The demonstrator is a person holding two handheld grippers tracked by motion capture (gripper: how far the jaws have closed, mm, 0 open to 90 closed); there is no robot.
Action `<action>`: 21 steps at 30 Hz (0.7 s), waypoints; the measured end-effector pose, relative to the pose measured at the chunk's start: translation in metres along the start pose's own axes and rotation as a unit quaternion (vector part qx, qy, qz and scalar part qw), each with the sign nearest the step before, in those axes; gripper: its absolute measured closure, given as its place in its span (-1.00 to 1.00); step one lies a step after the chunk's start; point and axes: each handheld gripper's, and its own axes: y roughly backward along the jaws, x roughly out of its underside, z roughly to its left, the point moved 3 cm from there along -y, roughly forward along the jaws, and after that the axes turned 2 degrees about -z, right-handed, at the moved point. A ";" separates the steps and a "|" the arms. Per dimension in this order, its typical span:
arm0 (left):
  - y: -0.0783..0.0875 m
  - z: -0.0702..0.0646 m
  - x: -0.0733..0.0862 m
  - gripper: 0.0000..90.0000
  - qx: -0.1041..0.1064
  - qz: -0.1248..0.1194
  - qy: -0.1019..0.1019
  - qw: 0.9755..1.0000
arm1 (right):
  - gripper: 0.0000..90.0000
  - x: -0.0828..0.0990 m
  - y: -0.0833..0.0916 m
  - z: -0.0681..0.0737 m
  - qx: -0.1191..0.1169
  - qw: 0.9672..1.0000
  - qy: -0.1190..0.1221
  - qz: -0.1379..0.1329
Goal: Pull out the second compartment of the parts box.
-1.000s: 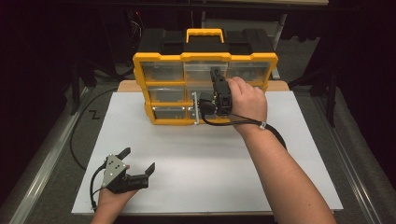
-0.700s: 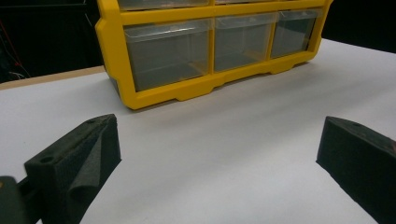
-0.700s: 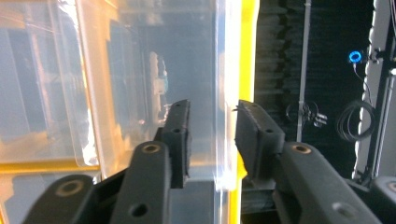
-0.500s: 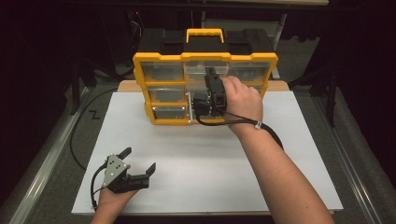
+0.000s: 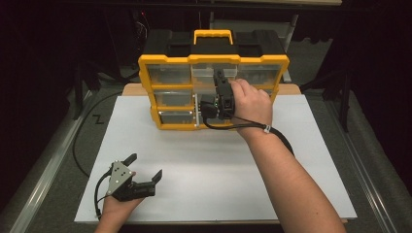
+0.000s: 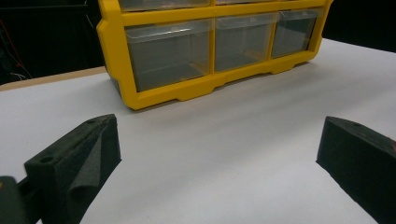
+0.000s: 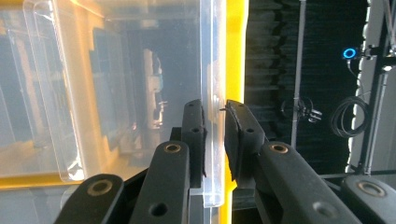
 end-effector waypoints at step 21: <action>0.000 -0.001 -0.001 -0.99 0.001 0.001 -0.002 1.000 | 0.81 -0.003 0.045 -0.001 0.016 1.000 0.001 -0.019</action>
